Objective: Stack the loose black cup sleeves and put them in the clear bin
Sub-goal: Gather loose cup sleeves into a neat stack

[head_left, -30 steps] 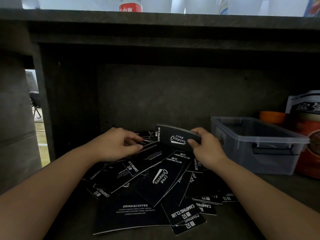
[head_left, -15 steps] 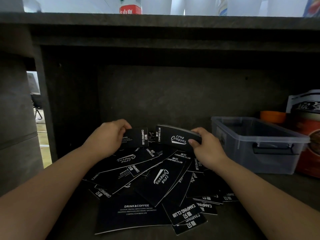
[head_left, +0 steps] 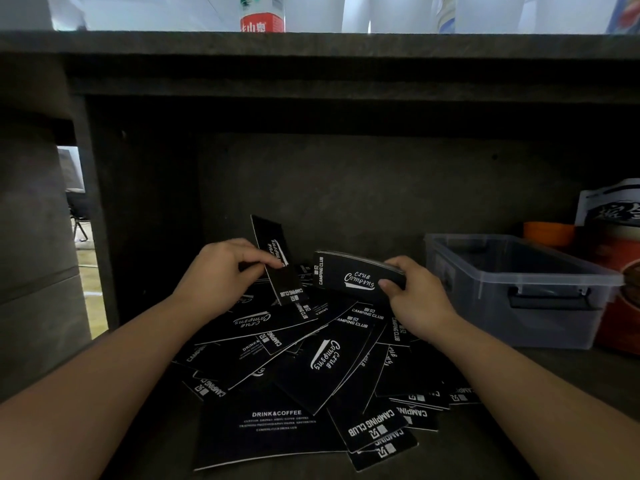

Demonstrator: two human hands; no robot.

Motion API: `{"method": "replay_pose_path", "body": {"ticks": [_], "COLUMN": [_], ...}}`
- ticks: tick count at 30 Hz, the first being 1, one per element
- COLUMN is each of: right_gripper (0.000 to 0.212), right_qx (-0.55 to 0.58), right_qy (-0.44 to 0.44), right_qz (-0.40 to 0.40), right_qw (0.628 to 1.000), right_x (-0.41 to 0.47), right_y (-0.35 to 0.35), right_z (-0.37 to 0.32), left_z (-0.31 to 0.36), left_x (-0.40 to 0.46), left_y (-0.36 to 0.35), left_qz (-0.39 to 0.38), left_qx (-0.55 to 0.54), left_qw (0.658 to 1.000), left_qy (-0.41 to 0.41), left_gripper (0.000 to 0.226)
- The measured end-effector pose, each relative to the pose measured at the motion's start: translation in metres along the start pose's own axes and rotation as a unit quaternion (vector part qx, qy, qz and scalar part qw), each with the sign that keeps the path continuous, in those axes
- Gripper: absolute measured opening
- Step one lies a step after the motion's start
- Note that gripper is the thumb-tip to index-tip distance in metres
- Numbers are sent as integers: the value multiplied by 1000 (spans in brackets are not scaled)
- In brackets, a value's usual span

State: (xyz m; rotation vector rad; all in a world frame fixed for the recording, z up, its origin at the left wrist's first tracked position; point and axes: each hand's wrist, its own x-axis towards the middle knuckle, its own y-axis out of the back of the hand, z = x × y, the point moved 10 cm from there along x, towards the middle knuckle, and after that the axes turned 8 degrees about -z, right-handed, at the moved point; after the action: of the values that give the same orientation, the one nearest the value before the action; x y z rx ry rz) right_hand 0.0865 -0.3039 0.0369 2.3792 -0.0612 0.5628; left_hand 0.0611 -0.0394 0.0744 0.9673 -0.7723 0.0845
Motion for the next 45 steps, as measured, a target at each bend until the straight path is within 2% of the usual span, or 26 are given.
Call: {"method": "replay_pose_path", "body": {"ticks": [3, 7, 12, 14, 16, 19, 21, 24, 27, 31, 33, 37, 42, 44, 45], "right_gripper": [16, 15, 16, 18, 19, 17, 17, 18, 18, 14, 20, 21, 15, 13, 12], "right_qx": [0, 14, 35, 58, 75, 73, 76, 63, 41, 48, 60, 56, 12, 3, -1], "right_qy": [-1, -1, 9, 5, 7, 31, 52, 77, 87, 78, 69, 73, 73, 74, 77], "right_qz": [1, 3, 31, 41, 36, 12, -2, -20, -45, -80, -98, -99, -87, -85, -80], "right_qw": [1000, 1000, 999, 997, 996, 997, 996, 995, 994, 992, 991, 991, 993, 994, 994], "right_x": [0, 0, -1, -1, -1, -3, -4, -4, -5, -5, -7, -9, -7, -7, -7], "right_y": [0, 0, 8, 10, 8, 3, 0, -5, -14, -22, -26, -29, -28, -27, -26], "right_z": [0, 1, -2, -1, -2, -10, -16, -23, -25, -23, -22, -26, -25, -26, -27], "left_z": [-4, -5, -1, 0, -2, -14, -25, -28, -20, -11, -3, 12, 18, 16, 12], "left_x": [1, 1, 1, 1, 1, 1, 0, -2, -1, -1, -1, -2, 0, 0, 0], "left_y": [-3, 11, 7, 3, 0, -4, -12, -24, -28, -44, -54, -70, -66, -69, -70], "left_qz": [0, 71, 36, 26, 24, 13, -19, -55, -40, -55, -76, -117, -135, -148, -160], "left_qx": [2, 6, -60, -81, -72, -34, -18, -11, -20, -79, -108, -86, -19, -37, -66], "left_qw": [999, 997, 997, 996, 997, 997, 994, 991, 989, 985, 983, 986, 990, 987, 984], "left_qy": [32, 26, 11, 19, 29, 65, 103, 124, 138, 144, 131, 86, 38, 41, 53], "left_gripper": [28, 23, 66, 73, 65, 39, 37, 59, 83, 94, 95, 88, 57, 59, 68]}}
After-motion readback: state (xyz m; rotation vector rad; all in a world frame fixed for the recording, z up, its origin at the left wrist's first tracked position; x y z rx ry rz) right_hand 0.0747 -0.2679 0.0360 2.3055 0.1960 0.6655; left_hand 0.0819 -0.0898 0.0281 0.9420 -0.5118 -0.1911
